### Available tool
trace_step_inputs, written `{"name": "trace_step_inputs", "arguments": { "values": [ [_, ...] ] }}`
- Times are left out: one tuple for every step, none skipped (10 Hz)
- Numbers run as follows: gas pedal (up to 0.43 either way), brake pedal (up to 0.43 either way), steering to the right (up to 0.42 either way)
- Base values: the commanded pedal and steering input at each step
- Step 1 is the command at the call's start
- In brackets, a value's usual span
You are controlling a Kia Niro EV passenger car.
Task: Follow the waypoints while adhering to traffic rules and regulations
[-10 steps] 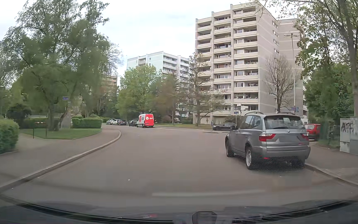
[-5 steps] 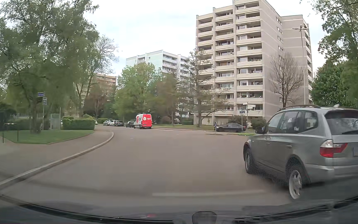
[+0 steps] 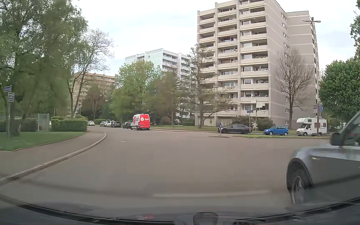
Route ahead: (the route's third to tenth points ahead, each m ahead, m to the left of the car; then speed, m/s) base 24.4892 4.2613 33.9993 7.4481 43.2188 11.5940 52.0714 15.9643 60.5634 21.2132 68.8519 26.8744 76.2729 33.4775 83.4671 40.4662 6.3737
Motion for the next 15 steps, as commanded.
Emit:
{"name": "trace_step_inputs", "arguments": {
  "values": [
    [0.0, 0.0, 0.005],
    [0.008, 0.0, 0.004],
    [0.02, 0.0, 0.004],
    [0.028, 0.0, 0.003],
    [0.039, 0.0, 0.0],
    [0.039, 0.0, -0.004],
    [0.039, 0.0, -0.009],
    [0.039, 0.0, -0.011],
    [0.047, 0.0, -0.015],
    [0.059, 0.0, -0.02],
    [0.059, 0.0, -0.026],
    [0.059, 0.0, -0.031],
    [0.067, 0.0, -0.038],
    [0.067, 0.0, -0.047],
    [0.079, 0.0, -0.054]
  ]
}}
